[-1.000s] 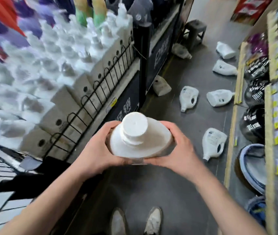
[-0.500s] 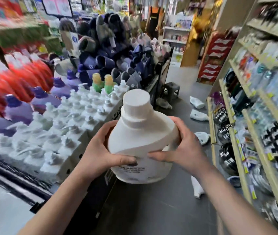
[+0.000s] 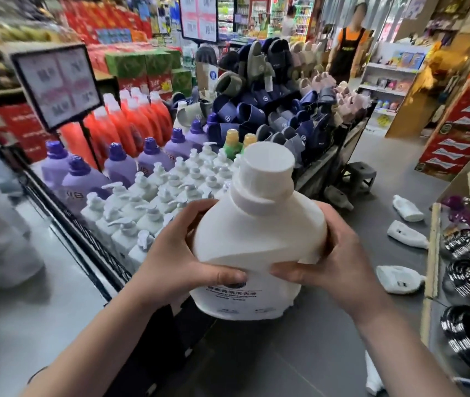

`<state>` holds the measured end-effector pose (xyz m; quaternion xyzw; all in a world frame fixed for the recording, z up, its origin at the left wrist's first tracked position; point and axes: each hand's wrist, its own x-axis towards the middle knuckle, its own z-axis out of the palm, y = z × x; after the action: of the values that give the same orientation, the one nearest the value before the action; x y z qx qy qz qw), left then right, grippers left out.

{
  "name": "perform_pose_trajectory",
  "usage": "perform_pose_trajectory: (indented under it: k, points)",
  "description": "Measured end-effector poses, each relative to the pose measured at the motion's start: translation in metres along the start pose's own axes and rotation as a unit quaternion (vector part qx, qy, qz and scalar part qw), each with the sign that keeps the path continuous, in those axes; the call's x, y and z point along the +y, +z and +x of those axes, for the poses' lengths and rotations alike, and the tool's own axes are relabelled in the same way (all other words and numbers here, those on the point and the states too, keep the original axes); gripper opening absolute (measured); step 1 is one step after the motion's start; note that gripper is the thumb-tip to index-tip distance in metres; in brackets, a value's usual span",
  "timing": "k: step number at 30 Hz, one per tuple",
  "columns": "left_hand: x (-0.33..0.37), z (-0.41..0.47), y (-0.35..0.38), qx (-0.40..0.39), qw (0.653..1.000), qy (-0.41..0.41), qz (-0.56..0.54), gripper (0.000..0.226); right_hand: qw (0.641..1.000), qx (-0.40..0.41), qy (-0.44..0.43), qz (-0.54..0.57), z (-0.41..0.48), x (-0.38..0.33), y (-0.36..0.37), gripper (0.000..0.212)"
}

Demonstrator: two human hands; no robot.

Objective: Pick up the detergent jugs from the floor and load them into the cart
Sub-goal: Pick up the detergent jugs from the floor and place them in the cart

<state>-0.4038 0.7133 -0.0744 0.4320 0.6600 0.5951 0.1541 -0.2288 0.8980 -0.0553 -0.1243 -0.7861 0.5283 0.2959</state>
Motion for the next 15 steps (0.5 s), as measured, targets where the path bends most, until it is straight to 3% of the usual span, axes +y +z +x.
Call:
perform_pose_trajectory:
  k: [8, 15]
  points:
    - [0.019, -0.04, 0.016, 0.149, 0.988, -0.035, 0.027, 0.092, 0.989, -0.135, -0.015, 0.06, 0.019, -0.002, -0.005, 0.086]
    - [0.045, -0.121, 0.015, 0.306, 0.945, -0.09, 0.071, 0.094, 0.949, -0.285, -0.077, 0.111, 0.023, -0.01, 0.04, 0.081]
